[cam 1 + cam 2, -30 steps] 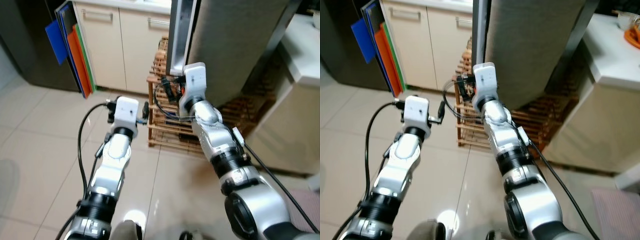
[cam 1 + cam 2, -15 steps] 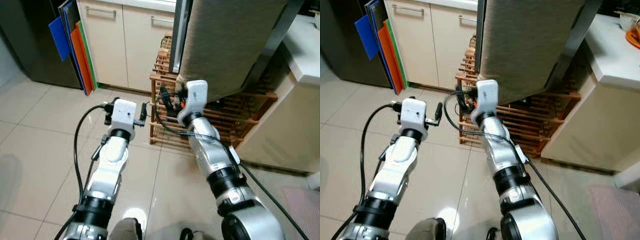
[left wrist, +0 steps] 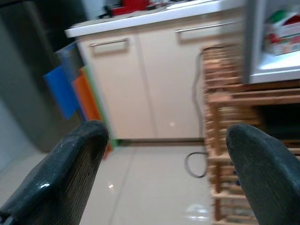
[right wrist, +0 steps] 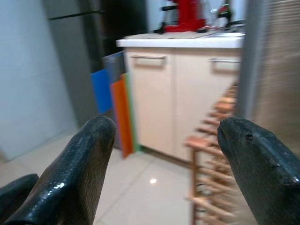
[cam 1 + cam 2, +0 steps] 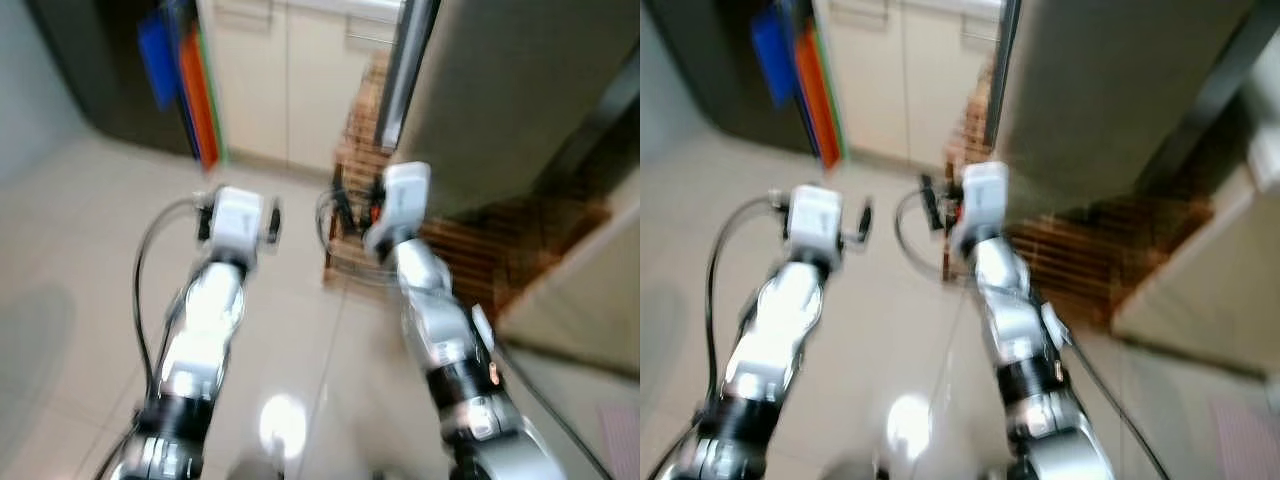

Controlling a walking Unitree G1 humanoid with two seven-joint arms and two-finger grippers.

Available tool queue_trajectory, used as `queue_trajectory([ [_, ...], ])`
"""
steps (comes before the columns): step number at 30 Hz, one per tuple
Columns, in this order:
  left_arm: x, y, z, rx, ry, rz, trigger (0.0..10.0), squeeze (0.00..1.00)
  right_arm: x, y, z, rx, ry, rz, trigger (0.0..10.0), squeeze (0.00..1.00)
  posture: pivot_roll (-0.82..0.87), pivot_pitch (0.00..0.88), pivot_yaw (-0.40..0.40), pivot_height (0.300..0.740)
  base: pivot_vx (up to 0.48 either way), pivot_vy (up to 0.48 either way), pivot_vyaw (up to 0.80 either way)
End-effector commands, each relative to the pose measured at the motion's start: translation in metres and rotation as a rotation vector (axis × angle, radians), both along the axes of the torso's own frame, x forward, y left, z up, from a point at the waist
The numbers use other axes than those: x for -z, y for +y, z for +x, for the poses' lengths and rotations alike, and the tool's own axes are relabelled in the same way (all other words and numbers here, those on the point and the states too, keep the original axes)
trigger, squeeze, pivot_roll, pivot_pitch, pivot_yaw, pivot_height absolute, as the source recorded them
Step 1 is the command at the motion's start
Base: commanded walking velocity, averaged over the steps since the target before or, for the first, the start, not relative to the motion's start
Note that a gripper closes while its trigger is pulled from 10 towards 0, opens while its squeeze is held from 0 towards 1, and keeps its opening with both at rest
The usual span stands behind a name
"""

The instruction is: Restocking fridge

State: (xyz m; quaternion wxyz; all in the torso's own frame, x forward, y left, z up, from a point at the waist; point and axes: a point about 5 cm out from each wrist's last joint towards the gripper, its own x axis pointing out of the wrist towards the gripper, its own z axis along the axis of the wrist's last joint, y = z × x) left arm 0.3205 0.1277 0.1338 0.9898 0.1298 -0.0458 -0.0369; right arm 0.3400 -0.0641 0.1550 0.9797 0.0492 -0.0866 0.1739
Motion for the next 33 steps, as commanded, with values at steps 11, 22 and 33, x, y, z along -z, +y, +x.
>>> queue_trajectory([
  [11,-0.001,-0.012,0.003,0.052,0.015,0.018,10.0,0.0,-0.002,-0.011,-0.003,0.069,-0.011,-0.036,10.0,0.0,0.17,0.101,-0.03,0.74,0.087,0.0,0.0],
  [22,0.005,-0.017,-0.001,0.06,0.03,0.021,10.0,0.0,-0.037,0.014,0.026,0.0,-0.09,-0.064,10.0,0.0,0.19,0.094,-0.049,0.74,0.0,0.0,0.0],
  [33,0.0,-0.013,0.0,0.049,0.008,0.019,10.0,0.0,-0.004,-0.003,0.007,0.037,-0.012,-0.019,10.0,0.0,0.18,0.08,-0.043,0.74,0.121,0.0,0.0],
])
